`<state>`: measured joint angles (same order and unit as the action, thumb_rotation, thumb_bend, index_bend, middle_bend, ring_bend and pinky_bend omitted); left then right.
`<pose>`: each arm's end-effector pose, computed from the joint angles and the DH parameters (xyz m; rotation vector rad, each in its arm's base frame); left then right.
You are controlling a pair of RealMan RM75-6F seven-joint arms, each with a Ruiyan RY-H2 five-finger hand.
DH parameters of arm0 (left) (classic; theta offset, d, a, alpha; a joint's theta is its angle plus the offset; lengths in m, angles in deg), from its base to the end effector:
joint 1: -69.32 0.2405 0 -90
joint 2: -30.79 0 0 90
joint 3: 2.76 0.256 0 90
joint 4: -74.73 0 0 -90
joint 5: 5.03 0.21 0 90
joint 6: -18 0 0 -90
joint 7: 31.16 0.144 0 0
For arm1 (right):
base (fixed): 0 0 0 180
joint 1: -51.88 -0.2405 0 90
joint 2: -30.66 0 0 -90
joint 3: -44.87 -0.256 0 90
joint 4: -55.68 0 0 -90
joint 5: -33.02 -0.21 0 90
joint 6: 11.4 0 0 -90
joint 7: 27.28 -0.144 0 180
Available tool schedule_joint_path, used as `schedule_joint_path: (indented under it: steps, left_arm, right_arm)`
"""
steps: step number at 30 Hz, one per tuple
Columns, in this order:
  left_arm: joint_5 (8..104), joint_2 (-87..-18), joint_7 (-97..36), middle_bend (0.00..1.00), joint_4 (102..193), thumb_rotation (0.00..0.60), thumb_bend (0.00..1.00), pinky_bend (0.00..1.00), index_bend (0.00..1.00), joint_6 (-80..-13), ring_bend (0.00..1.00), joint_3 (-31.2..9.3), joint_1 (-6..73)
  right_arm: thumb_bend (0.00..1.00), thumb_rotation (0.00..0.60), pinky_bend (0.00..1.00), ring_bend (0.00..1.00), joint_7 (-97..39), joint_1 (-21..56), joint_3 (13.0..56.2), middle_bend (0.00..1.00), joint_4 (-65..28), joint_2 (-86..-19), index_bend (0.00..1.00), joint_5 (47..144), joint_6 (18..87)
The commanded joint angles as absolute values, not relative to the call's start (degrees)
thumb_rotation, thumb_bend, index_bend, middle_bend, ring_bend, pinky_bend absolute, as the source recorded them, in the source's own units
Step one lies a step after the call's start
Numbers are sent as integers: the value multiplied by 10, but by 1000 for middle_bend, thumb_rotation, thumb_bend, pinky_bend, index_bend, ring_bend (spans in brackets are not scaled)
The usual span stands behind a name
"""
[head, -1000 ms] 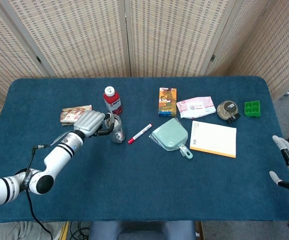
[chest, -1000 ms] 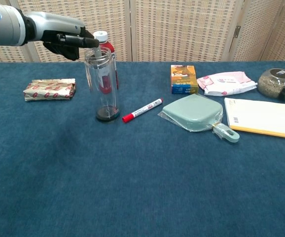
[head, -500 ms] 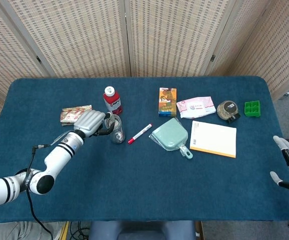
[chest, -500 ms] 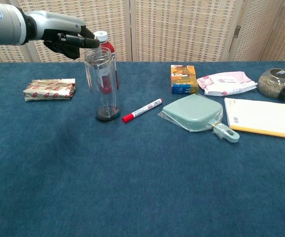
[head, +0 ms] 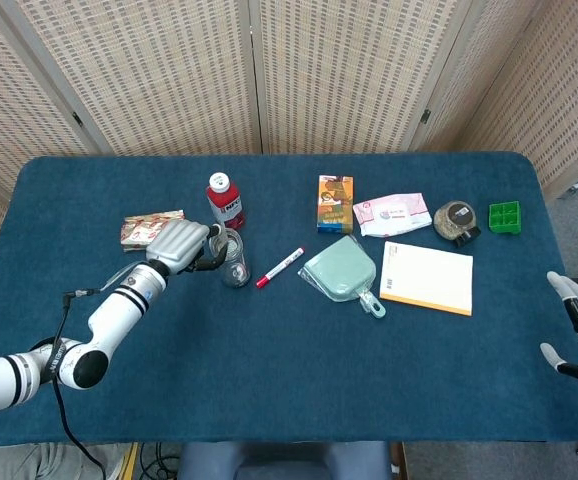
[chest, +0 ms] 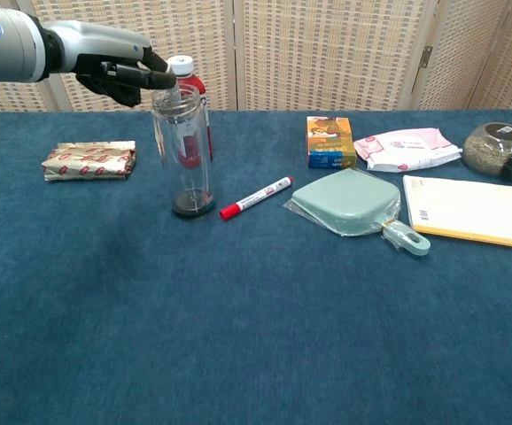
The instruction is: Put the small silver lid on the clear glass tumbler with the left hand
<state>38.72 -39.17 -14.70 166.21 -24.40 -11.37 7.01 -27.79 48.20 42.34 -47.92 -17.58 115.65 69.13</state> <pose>-0.0863 0.4098 0.0635 -1.9447 -0.9682 -0.8253 -0.3027 -0.1707 0.2184 1.3891 -0.9437 0.7632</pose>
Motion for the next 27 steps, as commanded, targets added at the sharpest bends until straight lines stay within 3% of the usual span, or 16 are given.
schedule_joint_path:
  steps: [1,9,19,23,27]
  left_arm:
    - [386,-394,-144,1000,1660,127,506,1000,317,-243,1000,-112,69]
    - [382,-389,-148,1000,1666,130,506,1000,317,-248,1000,-117,71]
    - [423,-341,-237,989,1723,152,503,1000,303,-288,933,-157,123]
    - [450,-319,-256,941,1744,197,497,1000,305,-326,882,-158,157]
    - [462,-300,-239,818,1765,271,493,1000,306,-377,745,-145,193]
  right_arm:
    - [235,600,65,26,-278,482,423,118,-479,-176,5,1157,691]
    - [235,600,65,26,-280,483,423,119,-478,-175,5,1157,693]
    - [235,600,65,27,-286,482,421,118,-476,-173,5,1158,694]
    - [235,600,65,27,-287,480,419,118,-477,-170,5,1158,693]
    - [236,600,65,27,-286,475,416,118,-481,-164,5,1160,689]
